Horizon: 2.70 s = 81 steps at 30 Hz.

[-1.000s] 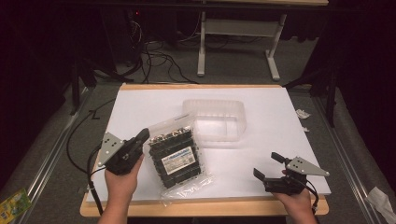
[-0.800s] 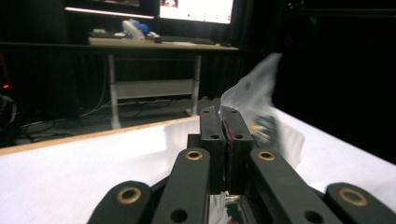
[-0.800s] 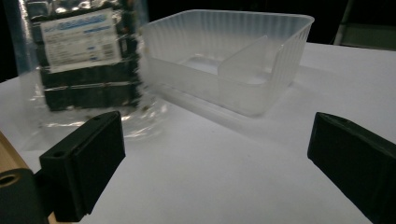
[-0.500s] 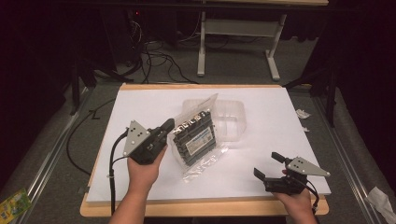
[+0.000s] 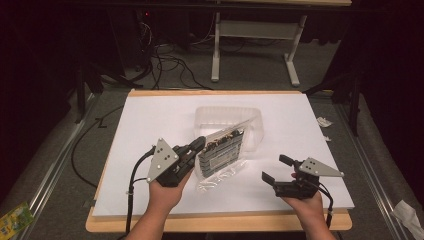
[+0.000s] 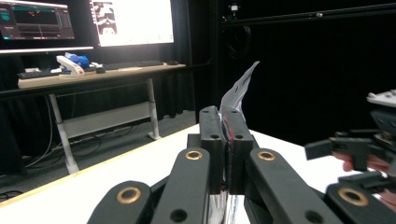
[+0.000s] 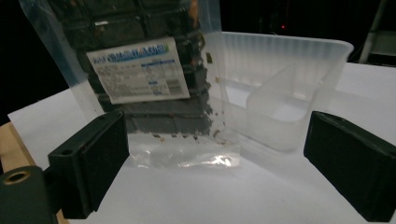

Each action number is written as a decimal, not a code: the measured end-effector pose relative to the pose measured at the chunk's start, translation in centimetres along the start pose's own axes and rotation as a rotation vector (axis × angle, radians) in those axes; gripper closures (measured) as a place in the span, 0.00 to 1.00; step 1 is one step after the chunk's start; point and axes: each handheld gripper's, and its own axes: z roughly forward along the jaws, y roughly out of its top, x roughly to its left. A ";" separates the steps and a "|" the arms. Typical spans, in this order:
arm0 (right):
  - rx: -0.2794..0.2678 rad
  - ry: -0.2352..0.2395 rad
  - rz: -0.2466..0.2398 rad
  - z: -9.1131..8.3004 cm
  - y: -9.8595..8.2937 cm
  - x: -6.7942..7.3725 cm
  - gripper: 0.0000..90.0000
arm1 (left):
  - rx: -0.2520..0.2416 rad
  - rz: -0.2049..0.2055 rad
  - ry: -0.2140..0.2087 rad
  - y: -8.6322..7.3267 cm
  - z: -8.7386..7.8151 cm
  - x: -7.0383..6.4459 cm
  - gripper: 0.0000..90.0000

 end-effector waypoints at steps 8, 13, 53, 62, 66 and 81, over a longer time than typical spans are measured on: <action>0.024 0.076 -0.016 4.2 2.1 -0.4 0.04 | 0.000 0.010 -0.023 0.0 0.0 -0.6 0.99; 0.051 0.119 -0.032 7.3 2.6 -0.4 0.06 | 0.006 0.016 -0.034 -0.1 0.0 -1.0 0.99; -0.021 0.212 -0.188 1.7 1.3 2.3 1.00 | 0.038 -0.016 0.033 -0.8 0.0 1.1 0.89; -0.017 0.199 -0.190 1.7 1.1 2.1 1.00 | 0.059 -0.066 0.034 -1.1 -0.2 2.2 0.55; -0.016 0.192 -0.191 1.7 1.1 1.9 1.00 | 0.074 -0.067 0.033 -1.5 -1.1 2.6 0.49; -0.017 0.191 -0.177 1.8 0.9 1.6 1.00 | 0.337 -0.028 -0.020 -8.8 1.3 3.1 0.72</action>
